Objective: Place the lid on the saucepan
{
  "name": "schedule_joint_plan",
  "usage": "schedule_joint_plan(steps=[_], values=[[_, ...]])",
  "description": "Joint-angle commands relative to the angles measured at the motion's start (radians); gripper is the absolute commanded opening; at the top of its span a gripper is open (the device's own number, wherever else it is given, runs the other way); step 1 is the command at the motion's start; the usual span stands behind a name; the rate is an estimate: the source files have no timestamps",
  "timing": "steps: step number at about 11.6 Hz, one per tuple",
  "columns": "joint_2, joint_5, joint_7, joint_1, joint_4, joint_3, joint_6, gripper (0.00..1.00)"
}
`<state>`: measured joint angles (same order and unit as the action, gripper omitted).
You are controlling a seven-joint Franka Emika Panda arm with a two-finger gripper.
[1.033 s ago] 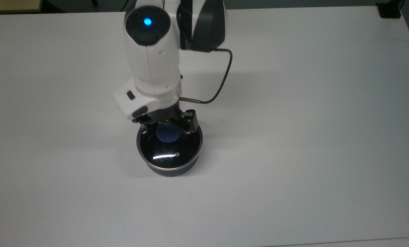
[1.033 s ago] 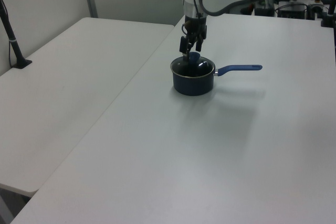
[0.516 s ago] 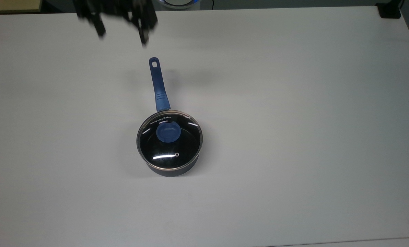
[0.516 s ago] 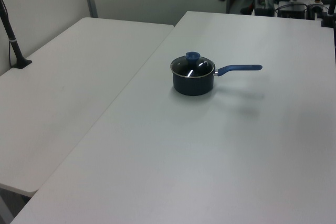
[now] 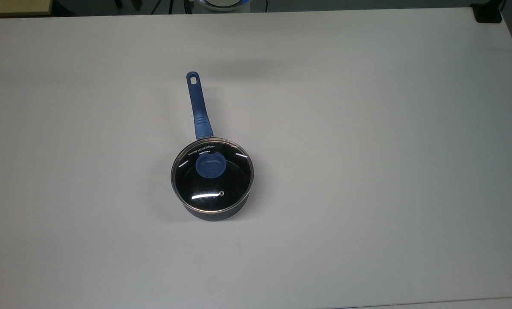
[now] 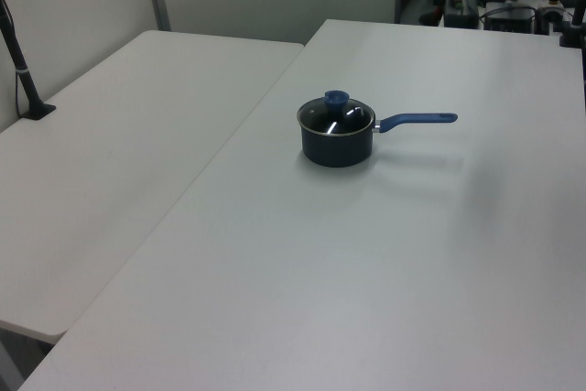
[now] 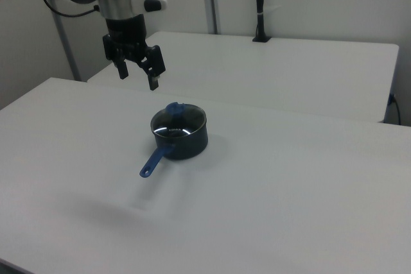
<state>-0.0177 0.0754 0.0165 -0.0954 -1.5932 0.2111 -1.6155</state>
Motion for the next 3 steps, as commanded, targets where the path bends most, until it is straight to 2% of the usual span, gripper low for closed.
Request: schedule_joint_plan(steps=[1, 3], values=[[-0.018, -0.017, 0.065, -0.017, -0.031, 0.017, -0.053, 1.0], [-0.019, -0.017, 0.062, -0.017, -0.031, 0.017, -0.047, 1.0]])
